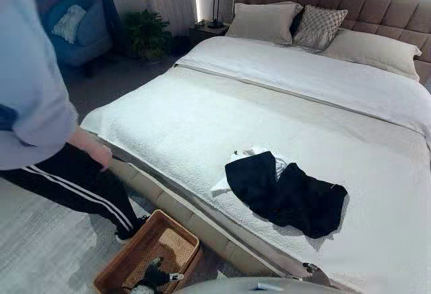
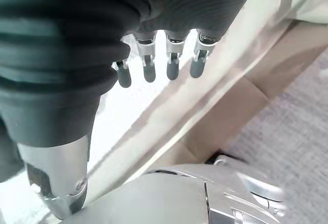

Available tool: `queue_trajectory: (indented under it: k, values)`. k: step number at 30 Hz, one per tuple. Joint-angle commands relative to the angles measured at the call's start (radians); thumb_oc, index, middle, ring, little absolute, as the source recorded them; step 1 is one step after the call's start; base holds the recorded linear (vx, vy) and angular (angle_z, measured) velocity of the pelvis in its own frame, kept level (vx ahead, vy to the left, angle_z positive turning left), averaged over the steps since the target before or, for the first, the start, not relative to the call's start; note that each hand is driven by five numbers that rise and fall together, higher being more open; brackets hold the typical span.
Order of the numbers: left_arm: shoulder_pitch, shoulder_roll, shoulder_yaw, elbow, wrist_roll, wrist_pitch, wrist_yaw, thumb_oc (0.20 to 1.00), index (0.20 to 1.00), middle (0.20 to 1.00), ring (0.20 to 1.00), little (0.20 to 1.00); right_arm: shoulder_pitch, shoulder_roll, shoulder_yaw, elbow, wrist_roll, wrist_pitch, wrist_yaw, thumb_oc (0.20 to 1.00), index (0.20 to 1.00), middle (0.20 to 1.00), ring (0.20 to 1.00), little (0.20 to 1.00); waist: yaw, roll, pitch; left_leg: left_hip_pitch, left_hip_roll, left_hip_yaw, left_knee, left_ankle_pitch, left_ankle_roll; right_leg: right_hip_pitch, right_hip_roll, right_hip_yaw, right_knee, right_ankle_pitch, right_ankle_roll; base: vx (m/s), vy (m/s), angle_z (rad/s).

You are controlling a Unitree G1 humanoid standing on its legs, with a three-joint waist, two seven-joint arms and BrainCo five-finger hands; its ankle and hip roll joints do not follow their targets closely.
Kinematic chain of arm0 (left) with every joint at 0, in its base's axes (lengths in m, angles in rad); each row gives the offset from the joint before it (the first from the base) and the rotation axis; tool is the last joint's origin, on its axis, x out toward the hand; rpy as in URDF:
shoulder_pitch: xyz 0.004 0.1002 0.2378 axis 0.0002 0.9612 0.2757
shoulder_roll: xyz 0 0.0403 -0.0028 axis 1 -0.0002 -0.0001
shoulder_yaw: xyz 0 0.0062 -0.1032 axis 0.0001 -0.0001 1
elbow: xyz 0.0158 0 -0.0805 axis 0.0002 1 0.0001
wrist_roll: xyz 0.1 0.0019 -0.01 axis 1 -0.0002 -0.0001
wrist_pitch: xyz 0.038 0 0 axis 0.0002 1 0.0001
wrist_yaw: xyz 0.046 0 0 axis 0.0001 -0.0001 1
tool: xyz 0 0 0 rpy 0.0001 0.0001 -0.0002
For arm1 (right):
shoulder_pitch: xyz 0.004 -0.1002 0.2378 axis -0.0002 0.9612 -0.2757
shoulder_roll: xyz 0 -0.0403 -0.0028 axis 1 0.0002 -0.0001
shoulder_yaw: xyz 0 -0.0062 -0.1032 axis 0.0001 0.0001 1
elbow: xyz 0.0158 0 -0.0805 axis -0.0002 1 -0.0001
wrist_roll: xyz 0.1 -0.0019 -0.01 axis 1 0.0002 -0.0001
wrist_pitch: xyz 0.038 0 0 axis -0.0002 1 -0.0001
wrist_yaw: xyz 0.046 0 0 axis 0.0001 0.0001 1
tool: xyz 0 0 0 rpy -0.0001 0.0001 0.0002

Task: Pick up clothes into the bucket

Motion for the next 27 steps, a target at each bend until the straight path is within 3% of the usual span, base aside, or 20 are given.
queue_trajectory:
  k: [1, 17, 18, 20, 21, 26, 27]
  values:
    - [-0.061, -0.027, -0.032, 0.033, -0.010, -0.026, -0.022, 1.000, 1.000, 1.000, 1.000, 1.000, -0.086, 0.006, 0.021, 0.026, -0.011, -0.016, -0.011, 1.000, 1.000, 1.000, 1.000, 1.000, -0.013, -0.060, 0.031, -0.073, -0.052, 0.003, 0.051, -0.011, -0.002, 0.013, -0.024, -0.001, 0.058, -0.079, 0.033, -0.09, -0.222, 0.10]
    - [-0.059, -0.030, -0.012, 0.064, -0.031, -0.019, -0.013, 1.000, 1.000, 1.000, 1.000, 1.000, -0.142, -0.001, -0.031, 0.058, 0.048, -0.011, -0.045, 1.000, 1.000, 1.000, 1.000, 1.000, -0.005, -0.053, 0.040, -0.081, -0.053, -0.005, 0.056, -0.016, 0.000, 0.007, -0.029, -0.009, 0.068, -0.086, 0.035, 0.01, 0.004, 0.00]
    - [-0.057, -0.022, 0.002, 0.039, -0.035, -0.020, 0.010, 1.000, 1.000, 1.000, 1.000, 1.000, -0.146, -0.037, -0.053, -0.128, 0.032, -0.041, -0.096, 1.000, 1.000, 1.000, 1.000, 1.000, -0.006, -0.050, 0.044, -0.083, -0.054, -0.004, 0.056, -0.016, 0.001, 0.002, -0.031, -0.008, 0.075, -0.088, 0.035, 0.00, 0.000, 0.00]
    - [-0.058, -0.020, 0.001, 0.033, -0.025, -0.022, 0.020, 1.000, 1.000, 1.000, 1.000, 1.000, -0.144, -0.047, -0.056, -0.185, 0.009, -0.049, -0.125, 1.000, 1.000, 1.000, 1.000, 1.000, -0.006, -0.048, 0.050, -0.087, -0.056, -0.005, 0.060, -0.016, 0.001, -0.004, -0.032, -0.006, 0.081, -0.089, 0.036, -0.02, 0.007, 0.01]
    - [-0.057, -0.017, 0.002, 0.017, -0.024, -0.032, 0.045, 1.000, 1.000, 1.000, 1.000, 1.000, -0.157, -0.078, -0.073, -0.285, -0.044, -0.067, -0.190, 1.000, 1.000, 1.000, 1.000, 1.000, -0.007, -0.045, 0.062, -0.099, -0.058, -0.007, 0.067, -0.017, 0.003, -0.018, -0.035, -0.004, 0.095, -0.091, 0.037, -0.02, 0.010, 0.05]
    - [-0.060, -0.015, -0.004, -0.001, -0.028, -0.036, 0.077, 1.000, 1.000, 1.000, 1.000, 1.000, -0.192, -0.103, -0.116, -0.364, -0.070, -0.076, -0.278, 1.000, 1.000, 1.000, 1.000, 1.000, -0.004, -0.039, 0.083, -0.130, -0.065, -0.013, 0.087, -0.019, 0.008, -0.050, -0.040, 0.001, 0.124, -0.097, 0.036, -0.04, 0.015, 0.05]
    - [-0.067, -0.018, -0.008, -0.010, -0.040, -0.039, 0.093, 1.000, 1.000, 1.000, 1.000, 1.000, -0.223, -0.114, -0.132, -0.360, -0.083, -0.075, -0.332, 1.000, 1.000, 1.000, 1.000, 1.000, 0.000, -0.035, 0.102, -0.154, -0.071, -0.017, 0.103, -0.020, 0.011, -0.074, -0.045, 0.002, 0.145, -0.101, 0.035, -0.08, 0.017, 0.03]
